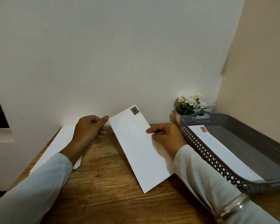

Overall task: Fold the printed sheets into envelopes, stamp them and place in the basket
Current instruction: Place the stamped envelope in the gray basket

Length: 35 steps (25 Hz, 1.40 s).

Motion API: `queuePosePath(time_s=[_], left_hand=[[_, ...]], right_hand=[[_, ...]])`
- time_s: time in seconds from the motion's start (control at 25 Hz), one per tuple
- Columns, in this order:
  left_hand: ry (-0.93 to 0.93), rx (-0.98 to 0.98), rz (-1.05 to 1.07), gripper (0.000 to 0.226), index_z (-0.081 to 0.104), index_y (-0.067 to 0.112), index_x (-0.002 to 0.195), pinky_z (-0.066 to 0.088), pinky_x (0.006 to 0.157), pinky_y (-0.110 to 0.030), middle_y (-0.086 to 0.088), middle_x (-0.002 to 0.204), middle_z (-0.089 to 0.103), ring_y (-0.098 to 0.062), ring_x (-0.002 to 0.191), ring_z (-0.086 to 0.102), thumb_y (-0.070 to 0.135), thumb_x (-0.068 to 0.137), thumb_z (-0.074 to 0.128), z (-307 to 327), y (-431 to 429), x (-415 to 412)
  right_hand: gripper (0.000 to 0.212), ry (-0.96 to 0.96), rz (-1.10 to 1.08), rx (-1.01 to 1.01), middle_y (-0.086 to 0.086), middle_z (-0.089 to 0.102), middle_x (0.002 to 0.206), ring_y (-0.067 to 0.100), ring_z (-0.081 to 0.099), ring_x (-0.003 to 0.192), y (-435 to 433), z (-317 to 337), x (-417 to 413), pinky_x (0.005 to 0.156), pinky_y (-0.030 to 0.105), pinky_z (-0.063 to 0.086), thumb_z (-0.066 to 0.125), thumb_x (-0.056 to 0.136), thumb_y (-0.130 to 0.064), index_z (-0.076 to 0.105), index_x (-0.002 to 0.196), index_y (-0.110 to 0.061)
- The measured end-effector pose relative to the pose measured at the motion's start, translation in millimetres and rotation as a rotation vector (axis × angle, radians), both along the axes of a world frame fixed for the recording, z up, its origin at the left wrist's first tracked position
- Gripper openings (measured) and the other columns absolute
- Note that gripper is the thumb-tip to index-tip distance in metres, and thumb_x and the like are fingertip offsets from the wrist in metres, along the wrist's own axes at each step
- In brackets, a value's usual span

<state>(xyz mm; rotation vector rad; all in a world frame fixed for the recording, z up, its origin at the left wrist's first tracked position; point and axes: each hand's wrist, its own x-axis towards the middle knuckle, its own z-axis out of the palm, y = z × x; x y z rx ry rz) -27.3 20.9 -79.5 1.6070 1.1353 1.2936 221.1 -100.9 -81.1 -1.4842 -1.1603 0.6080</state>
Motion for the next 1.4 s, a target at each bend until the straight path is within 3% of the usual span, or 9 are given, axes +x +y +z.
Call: queuePosePath(time_s=[0.08, 0.2, 0.32, 0.52, 0.84, 0.96, 1.08, 1.24, 1.4], left_hand=[[-0.032, -0.011, -0.050, 0.032, 0.071, 0.011, 0.094, 0.062, 0.069, -0.038, -0.005, 0.080, 0.076, -0.024, 0.074, 0.074, 0.042, 0.092, 0.067, 6, -6, 11], [-0.060, -0.018, -0.184, 0.021, 0.070, 0.014, 0.102, 0.061, 0.074, -0.040, -0.007, 0.091, 0.075, -0.024, 0.083, 0.074, 0.033, 0.094, 0.066, 12, -16, 38], [-0.021, 0.000, -0.274, 0.013, 0.069, 0.018, 0.105, 0.061, 0.076, -0.037, -0.006, 0.095, 0.075, -0.020, 0.086, 0.074, 0.026, 0.095, 0.066, 17, -27, 77], [0.065, -0.018, -0.457, 0.013, 0.070, 0.025, 0.102, 0.062, 0.077, -0.036, -0.001, 0.098, 0.072, -0.016, 0.088, 0.073, 0.032, 0.091, 0.070, 16, -59, 150], [0.151, 0.019, -0.629, 0.016, 0.068, 0.031, 0.105, 0.059, 0.082, -0.035, 0.007, 0.104, 0.068, -0.011, 0.097, 0.066, 0.034, 0.089, 0.072, -7, -93, 211], [0.184, 0.021, -0.657, 0.022, 0.065, 0.032, 0.110, 0.056, 0.077, -0.027, 0.008, 0.107, 0.067, -0.008, 0.094, 0.065, 0.034, 0.089, 0.072, -16, -98, 212], [0.193, 0.000, -0.683, 0.026, 0.063, 0.031, 0.114, 0.056, 0.078, -0.028, 0.008, 0.110, 0.066, -0.009, 0.094, 0.065, 0.032, 0.090, 0.072, -19, -101, 211], [0.219, 0.022, -0.699, 0.030, 0.062, 0.031, 0.118, 0.058, 0.084, -0.031, 0.007, 0.112, 0.066, -0.009, 0.096, 0.065, 0.031, 0.089, 0.072, -22, -100, 211], [0.242, 0.032, -0.718, 0.039, 0.059, 0.029, 0.126, 0.058, 0.088, -0.032, 0.009, 0.115, 0.065, -0.007, 0.100, 0.065, 0.032, 0.089, 0.071, -23, -100, 213]], right_hand=[[0.030, 0.012, -0.034, 0.023, 0.004, 0.076, 0.082, 0.014, 0.072, 0.069, -4, 10, 10, 0.067, 0.028, 0.061, 0.059, 0.090, 0.004, 0.081, 0.091, -0.017], [0.031, -0.034, -0.091, 0.054, -0.003, 0.076, 0.094, 0.018, 0.070, 0.093, -12, 29, 32, 0.092, 0.038, 0.058, 0.060, 0.090, 0.002, 0.081, 0.090, -0.021], [0.035, -0.140, -0.142, 0.042, -0.007, 0.071, 0.099, 0.017, 0.066, 0.098, -26, 57, 59, 0.099, 0.037, 0.054, 0.060, 0.090, 0.007, 0.078, 0.094, -0.022], [0.039, -0.225, -0.293, -0.042, 0.000, 0.069, 0.112, 0.024, 0.066, 0.101, -60, 94, 123, 0.096, 0.037, 0.054, 0.058, 0.088, 0.007, 0.078, 0.107, -0.020], [0.043, -0.298, -0.426, -0.250, 0.012, 0.070, 0.110, 0.023, 0.065, 0.083, -107, 89, 208, 0.072, 0.028, 0.051, 0.050, 0.087, 0.012, 0.077, 0.105, -0.016], [0.041, -0.306, -0.344, -0.362, 0.018, 0.072, 0.106, 0.025, 0.064, 0.083, -100, 72, 215, 0.081, 0.036, 0.057, 0.054, 0.085, 0.013, 0.078, 0.100, -0.017], [0.037, -0.397, -0.188, -0.599, 0.008, 0.065, 0.100, 0.023, 0.062, 0.086, -89, 51, 216, 0.075, 0.035, 0.056, 0.061, 0.088, 0.009, 0.074, 0.110, -0.018], [0.047, -0.704, -0.089, -0.817, 0.001, 0.057, 0.133, 0.026, 0.057, 0.122, -77, 33, 214, 0.099, 0.035, 0.050, 0.074, 0.089, -0.014, 0.061, 0.133, -0.019], [0.050, -0.808, -0.055, -0.846, 0.001, 0.055, 0.125, 0.023, 0.056, 0.118, -74, 30, 205, 0.096, 0.032, 0.049, 0.070, 0.092, -0.017, 0.056, 0.139, -0.019]])
